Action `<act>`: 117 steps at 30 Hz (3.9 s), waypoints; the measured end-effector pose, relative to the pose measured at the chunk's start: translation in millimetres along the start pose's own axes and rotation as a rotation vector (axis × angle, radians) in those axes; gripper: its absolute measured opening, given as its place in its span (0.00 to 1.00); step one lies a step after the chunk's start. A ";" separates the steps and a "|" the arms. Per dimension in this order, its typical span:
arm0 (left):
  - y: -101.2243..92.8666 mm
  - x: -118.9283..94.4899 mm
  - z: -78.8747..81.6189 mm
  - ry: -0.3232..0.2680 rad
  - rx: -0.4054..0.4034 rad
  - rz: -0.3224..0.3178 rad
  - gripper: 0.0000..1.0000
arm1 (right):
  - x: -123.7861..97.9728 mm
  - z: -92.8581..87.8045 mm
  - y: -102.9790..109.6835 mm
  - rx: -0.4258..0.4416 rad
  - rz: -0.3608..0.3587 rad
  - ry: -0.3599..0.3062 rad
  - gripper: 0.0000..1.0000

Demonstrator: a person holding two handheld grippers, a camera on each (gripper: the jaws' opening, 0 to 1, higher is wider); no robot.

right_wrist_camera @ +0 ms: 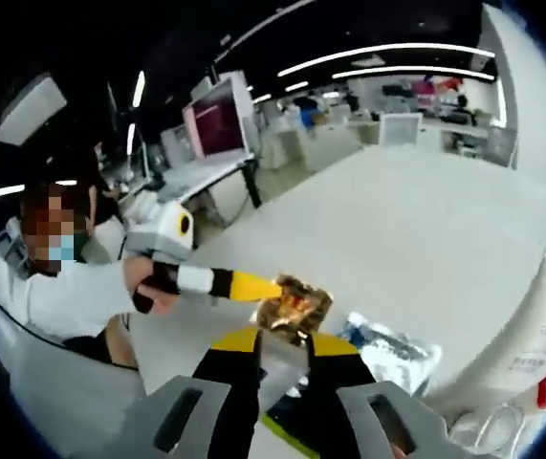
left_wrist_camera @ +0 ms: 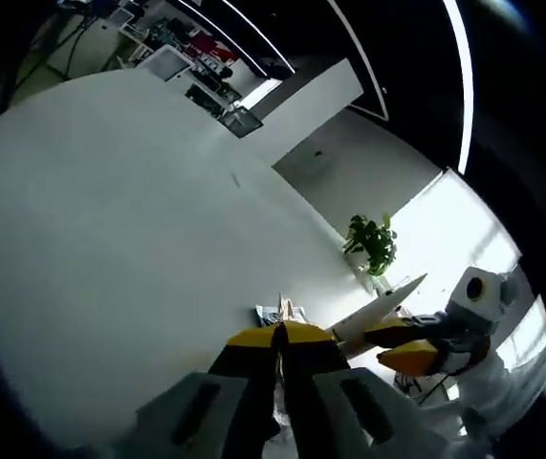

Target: Arrange the skincare products in the storage area until every visible bottle or jar stands upright without overlapping.

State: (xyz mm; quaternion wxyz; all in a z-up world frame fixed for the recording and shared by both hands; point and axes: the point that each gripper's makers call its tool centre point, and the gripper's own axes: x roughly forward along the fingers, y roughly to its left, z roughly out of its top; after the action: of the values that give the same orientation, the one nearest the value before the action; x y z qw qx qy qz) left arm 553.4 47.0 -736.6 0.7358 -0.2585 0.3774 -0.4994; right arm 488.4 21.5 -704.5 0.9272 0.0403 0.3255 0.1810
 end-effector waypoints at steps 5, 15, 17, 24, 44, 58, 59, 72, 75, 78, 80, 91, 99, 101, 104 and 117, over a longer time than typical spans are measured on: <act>5.9 4.9 -9.7 0.032 0.004 0.032 0.00 | 18.9 -6.5 -0.5 -0.095 0.000 0.036 0.16; 8.8 6.4 -16.9 0.049 0.004 0.072 0.00 | 53.7 -21.1 -14.3 -0.197 -0.021 0.106 0.20; 9.0 6.7 -18.7 0.061 0.034 0.087 0.00 | 58.6 -23.4 -16.6 -0.218 -0.034 0.117 0.19; 8.8 11.5 -19.3 0.078 0.111 0.126 0.00 | 69.2 -26.5 -25.0 -0.228 -0.048 0.133 0.13; 27.5 15.2 -23.2 0.124 0.257 0.209 0.00 | 93.5 -32.9 -31.1 -0.277 -0.045 0.173 0.12; 37.3 20.5 -21.8 0.149 0.332 0.230 0.00 | 94.7 -35.7 -32.2 -0.265 -0.039 0.182 0.11; 37.6 20.8 -21.2 0.149 0.343 0.228 0.00 | 95.2 -35.3 -32.5 -0.267 -0.037 0.183 0.10; 34.6 11.7 -11.0 0.127 0.449 0.235 0.09 | 92.4 -36.3 -31.5 -0.255 -0.035 0.173 0.10; 26.9 7.6 -6.9 0.119 0.474 0.220 0.13 | 92.7 -36.2 -30.8 -0.257 -0.036 0.169 0.11; 23.7 3.9 -6.7 0.132 0.498 0.212 0.16 | 92.4 -35.5 -29.8 -0.245 -0.041 0.153 0.14; 22.3 0.1 -9.0 0.146 0.536 0.217 0.16 | 92.7 -35.2 -28.0 -0.252 -0.045 0.153 0.17; 12.8 -12.3 -15.3 0.186 0.621 0.215 0.19 | 67.1 -19.9 -15.0 -0.321 -0.043 0.129 0.25; -3.6 -21.9 -11.5 0.199 0.662 0.198 0.30 | 37.6 -10.2 -8.1 -0.403 -0.061 0.112 0.44; -6.1 -24.1 -12.2 0.210 0.692 0.197 0.32 | 29.8 -7.6 -4.3 -0.396 -0.055 0.101 0.48; -17.0 -32.7 -10.8 0.203 0.721 0.192 0.35 | 22.8 -2.9 -1.8 -0.388 -0.044 0.090 0.54; -63.6 -50.6 -12.4 0.181 0.810 0.152 0.51 | -25.9 10.3 29.4 -0.378 0.013 0.010 0.76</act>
State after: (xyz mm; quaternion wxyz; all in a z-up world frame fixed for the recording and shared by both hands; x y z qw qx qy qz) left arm 498.0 70.6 -680.6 0.7767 0.1249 0.2317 -0.5722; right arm 466.9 39.9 -675.6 0.9154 -0.1334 0.2900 0.2451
